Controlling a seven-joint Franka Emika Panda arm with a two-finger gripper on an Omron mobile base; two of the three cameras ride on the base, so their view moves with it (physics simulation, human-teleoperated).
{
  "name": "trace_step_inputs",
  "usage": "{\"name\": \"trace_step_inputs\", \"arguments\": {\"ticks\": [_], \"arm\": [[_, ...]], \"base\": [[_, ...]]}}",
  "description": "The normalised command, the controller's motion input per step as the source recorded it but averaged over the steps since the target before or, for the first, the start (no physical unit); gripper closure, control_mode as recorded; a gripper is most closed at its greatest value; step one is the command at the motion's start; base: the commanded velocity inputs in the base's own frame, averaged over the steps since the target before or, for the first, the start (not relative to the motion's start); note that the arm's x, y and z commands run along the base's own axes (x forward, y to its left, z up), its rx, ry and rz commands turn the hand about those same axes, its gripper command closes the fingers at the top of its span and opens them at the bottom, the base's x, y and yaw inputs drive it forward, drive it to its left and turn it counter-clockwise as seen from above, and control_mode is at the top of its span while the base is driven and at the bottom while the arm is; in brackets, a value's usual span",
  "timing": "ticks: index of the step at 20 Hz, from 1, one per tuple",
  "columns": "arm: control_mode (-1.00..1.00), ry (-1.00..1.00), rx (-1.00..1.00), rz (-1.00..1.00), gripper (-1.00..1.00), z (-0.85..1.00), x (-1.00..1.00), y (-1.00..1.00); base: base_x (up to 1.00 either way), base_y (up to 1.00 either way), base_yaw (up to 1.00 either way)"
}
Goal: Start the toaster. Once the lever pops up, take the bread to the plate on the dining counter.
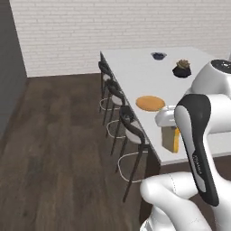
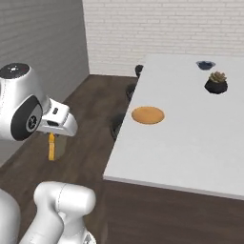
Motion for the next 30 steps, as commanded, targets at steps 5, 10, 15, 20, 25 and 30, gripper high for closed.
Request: {"name": "trace_step_inputs", "arguments": {"ticks": [5, 10, 15, 20, 25, 30], "arm": [[1.00, 0.00, 0.00, 0.00, 1.00, 0.00, 0.00, 0.00], [1.00, 0.00, 0.00, 0.00, 1.00, 0.00, 0.00, 0.00], [1.00, 0.00, 0.00, 0.00, 1.00, 0.00, 0.00, 0.00], [1.00, 0.00, 0.00, 0.00, 1.00, 0.00, 0.00, 0.00], [1.00, 0.00, 0.00, 0.00, 1.00, 0.00, 0.00, 0.00], [1.00, 0.00, 0.00, 0.00, 1.00, 0.00, 0.00, 0.00]], "base": [[0.00, 1.00, -0.03], [0.22, 0.78, -0.28], [0.36, 0.42, -0.63], [0.40, 0.29, -0.74], [0.46, 0.63, -0.64], [0.36, 0.99, -0.52]]}}
